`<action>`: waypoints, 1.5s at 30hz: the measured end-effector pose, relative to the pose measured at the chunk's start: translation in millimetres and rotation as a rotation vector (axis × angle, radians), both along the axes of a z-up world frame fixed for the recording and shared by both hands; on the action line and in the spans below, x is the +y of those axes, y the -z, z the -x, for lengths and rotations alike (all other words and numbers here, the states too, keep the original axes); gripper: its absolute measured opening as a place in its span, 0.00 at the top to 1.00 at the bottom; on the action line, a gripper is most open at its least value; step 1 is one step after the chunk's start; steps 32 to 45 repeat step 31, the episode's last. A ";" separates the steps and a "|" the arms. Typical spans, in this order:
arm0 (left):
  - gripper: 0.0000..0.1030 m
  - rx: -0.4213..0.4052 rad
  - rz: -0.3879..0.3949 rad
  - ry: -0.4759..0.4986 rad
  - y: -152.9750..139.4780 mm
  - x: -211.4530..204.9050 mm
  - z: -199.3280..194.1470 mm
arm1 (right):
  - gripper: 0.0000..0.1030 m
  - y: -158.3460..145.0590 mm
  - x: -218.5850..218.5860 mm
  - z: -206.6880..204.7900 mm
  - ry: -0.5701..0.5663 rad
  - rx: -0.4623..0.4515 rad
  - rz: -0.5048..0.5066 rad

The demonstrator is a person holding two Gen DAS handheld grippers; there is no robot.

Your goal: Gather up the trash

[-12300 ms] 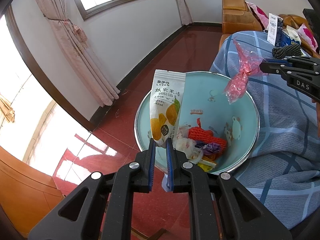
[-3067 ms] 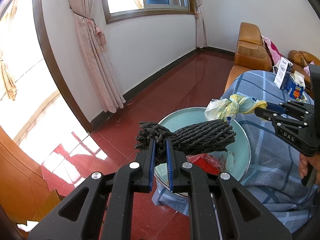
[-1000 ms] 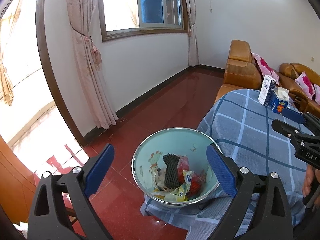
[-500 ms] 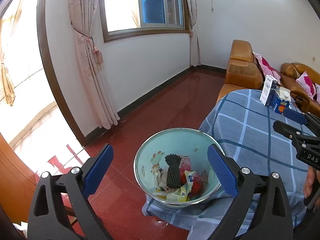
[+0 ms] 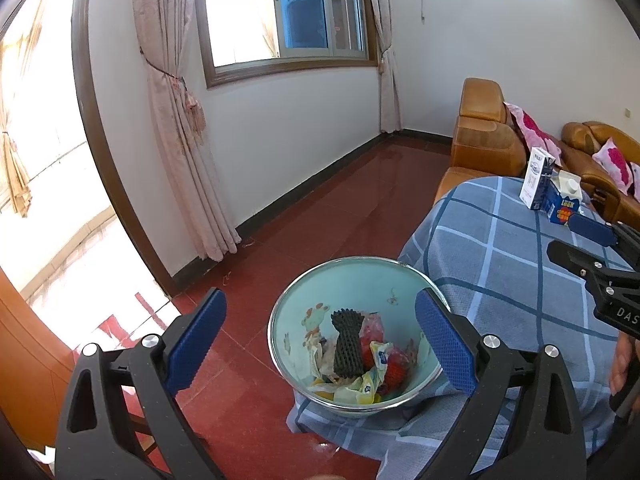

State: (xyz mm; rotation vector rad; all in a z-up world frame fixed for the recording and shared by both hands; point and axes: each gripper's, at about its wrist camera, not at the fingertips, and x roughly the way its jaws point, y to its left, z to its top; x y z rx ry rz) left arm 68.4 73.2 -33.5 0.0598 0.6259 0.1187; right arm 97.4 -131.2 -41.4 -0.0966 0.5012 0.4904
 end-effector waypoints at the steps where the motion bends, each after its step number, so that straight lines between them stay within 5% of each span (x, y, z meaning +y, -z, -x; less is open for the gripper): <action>1: 0.09 -0.001 -0.006 0.000 -0.2 -0.6 0.3 | 0.37 0.2 -0.4 -0.5 0.000 0.000 0.002; 23: 0.06 0.014 -0.057 0.016 2.9 -7.3 -1.6 | 0.33 1.4 -1.6 0.3 0.001 -0.005 0.007; 31: 0.06 0.021 -0.027 0.012 2.3 -3.2 -2.7 | 0.28 18.0 -75.1 -19.4 0.141 0.053 0.014; 45: 0.06 0.021 -0.027 0.012 2.3 -3.2 -2.7 | 0.28 18.0 -75.1 -19.4 0.141 0.053 0.014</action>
